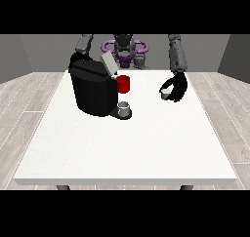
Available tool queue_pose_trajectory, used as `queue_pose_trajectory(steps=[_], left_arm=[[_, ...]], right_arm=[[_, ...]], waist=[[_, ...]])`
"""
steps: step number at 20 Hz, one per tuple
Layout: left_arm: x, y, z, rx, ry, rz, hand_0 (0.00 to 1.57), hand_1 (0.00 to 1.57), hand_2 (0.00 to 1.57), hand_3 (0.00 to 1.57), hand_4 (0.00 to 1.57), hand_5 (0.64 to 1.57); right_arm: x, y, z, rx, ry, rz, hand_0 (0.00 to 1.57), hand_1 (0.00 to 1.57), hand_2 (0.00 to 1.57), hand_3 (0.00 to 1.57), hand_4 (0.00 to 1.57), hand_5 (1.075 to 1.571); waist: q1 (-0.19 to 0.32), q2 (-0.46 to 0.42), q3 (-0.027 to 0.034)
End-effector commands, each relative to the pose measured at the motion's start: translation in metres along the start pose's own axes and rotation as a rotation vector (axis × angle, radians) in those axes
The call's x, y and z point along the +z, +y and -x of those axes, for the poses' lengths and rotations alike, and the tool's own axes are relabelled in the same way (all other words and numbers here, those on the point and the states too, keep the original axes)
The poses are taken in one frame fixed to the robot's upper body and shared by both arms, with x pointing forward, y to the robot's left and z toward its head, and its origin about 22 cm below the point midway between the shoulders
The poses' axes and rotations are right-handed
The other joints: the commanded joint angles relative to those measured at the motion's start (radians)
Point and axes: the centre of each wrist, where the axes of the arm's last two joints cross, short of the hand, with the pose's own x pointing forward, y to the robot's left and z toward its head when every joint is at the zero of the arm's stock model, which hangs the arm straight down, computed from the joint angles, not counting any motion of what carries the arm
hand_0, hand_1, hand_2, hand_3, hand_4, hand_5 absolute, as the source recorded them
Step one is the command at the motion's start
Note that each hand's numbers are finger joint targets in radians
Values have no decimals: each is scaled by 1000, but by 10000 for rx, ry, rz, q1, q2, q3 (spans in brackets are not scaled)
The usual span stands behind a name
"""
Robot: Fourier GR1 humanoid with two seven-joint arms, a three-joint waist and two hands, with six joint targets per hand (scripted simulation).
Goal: Insert the coffee pod into the coffee machine and close the lid
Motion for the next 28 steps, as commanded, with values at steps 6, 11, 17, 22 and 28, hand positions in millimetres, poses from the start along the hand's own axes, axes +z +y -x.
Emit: queue_pose_trajectory(steps=[6,11,17,22,28], left_arm=[[-1,19,13,-1467,-162,-237,970,970,1054,793,319,1571],[-12,22,-1,-1299,-746,-645,1266,1266,1399,1363,507,1571],[-33,30,-52,-965,-2331,187,1400,1400,1423,1364,595,1571],[-45,51,-80,-961,-2697,651,1243,1243,1327,1315,535,1571],[-55,69,-118,-964,-3248,588,1252,1252,1329,1292,573,1571]], right_arm=[[-5,3,-12,-235,-330,-149,0,0,0,0,515,1571],[-6,-8,-12,-159,-400,-175,0,0,0,0,414,1571],[-9,-14,13,-569,506,366,0,0,0,0,442,1571],[-11,-10,19,-358,888,259,0,0,0,0,490,1571],[-2,-4,35,-238,732,68,0,0,0,0,456,1571]], waist=[[-186,441,-2],[-323,512,-2],[73,-186,6],[198,-695,5],[27,-771,5]])
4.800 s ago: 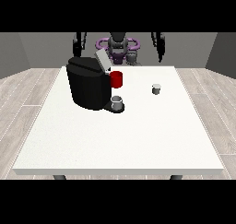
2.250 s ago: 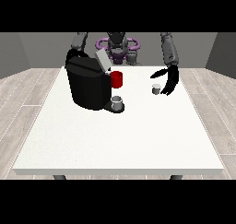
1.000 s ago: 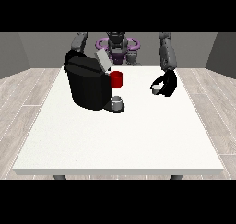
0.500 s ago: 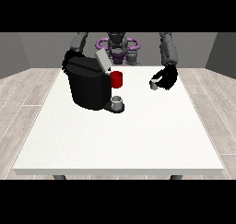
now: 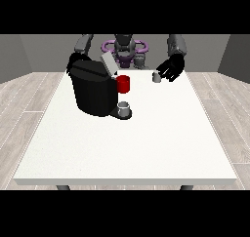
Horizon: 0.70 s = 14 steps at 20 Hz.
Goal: Insert the coffee pod into the coffee machine and close the lid
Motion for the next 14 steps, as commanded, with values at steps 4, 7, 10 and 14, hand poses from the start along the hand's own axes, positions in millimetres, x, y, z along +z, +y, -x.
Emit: queue_pose_trajectory(steps=[4,7,10,14], left_arm=[[-18,-19,-33,-105,-88,-44,1252,1252,1329,1292,573,1571],[-31,19,-57,114,-326,-313,1253,1253,1328,1281,537,1571],[-31,47,-60,-60,-442,-917,1072,1072,1218,1232,520,1571],[-34,77,-65,351,-154,-1339,1211,1211,1253,1199,507,1571]], right_arm=[[-4,10,-5,-168,-73,-419,0,0,0,0,489,1571],[-1,4,7,-306,-167,-178,0,0,0,0,496,1571],[0,11,-1,-312,-635,-537,0,0,0,0,500,1571],[-9,25,-30,-125,-900,-1013,0,0,0,0,494,1571]], waist=[[-225,-181,-1],[-357,-60,3],[-690,172,0],[-1096,424,-5]])
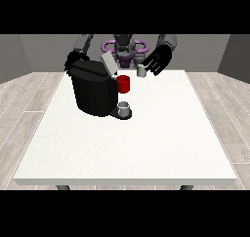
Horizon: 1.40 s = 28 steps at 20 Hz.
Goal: Insert the coffee pod into the coffee machine and close the lid
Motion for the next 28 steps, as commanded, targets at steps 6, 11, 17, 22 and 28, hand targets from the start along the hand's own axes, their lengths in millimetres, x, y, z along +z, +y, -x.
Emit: queue_pose_trajectory(steps=[6,11,17,22,28], left_arm=[[-21,19,-44,34,-386,-418,1264,1264,1319,1251,516,1571],[-21,42,-51,-504,-552,-826,1281,1281,1306,1226,501,1571],[-13,41,-20,-217,242,-743,1314,1314,1328,1230,493,1571],[-24,11,-52,-123,-443,31,1316,1316,1328,1225,510,1571],[-25,44,-53,-410,-600,-654,1183,1183,1251,1180,499,1571]], right_arm=[[-13,13,-22,332,-571,103,0,0,0,0,509,1571],[-10,17,-18,463,-825,180,0,0,0,0,548,1571],[1,18,-31,404,-643,-204,0,0,0,0,526,1571],[-6,-7,-8,192,-261,719,0,0,0,0,514,1571],[-20,9,-43,-191,-1099,336,0,0,0,0,512,1571]], waist=[[-514,458,-2],[-519,831,0],[-1106,647,-7],[-313,552,1],[-664,1138,-2]])
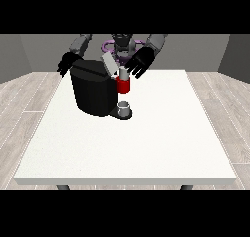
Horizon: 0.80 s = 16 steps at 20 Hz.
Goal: Insert the coffee pod into the coffee machine and close the lid
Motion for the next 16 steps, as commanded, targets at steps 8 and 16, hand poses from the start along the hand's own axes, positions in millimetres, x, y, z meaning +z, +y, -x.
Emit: queue_pose_trajectory(steps=[8,16], left_arm=[[-1,-16,-1,-165,126,439,1186,1186,1269,1202,515,1571],[-1,-11,1,70,231,520,1249,1249,1282,1181,480,1571]], right_arm=[[5,-13,7,-46,141,220,0,0,0,0,481,1571],[-3,-26,-2,-83,201,235,0,0,0,0,433,1571]], waist=[[96,-230,-1],[81,-67,-1]])
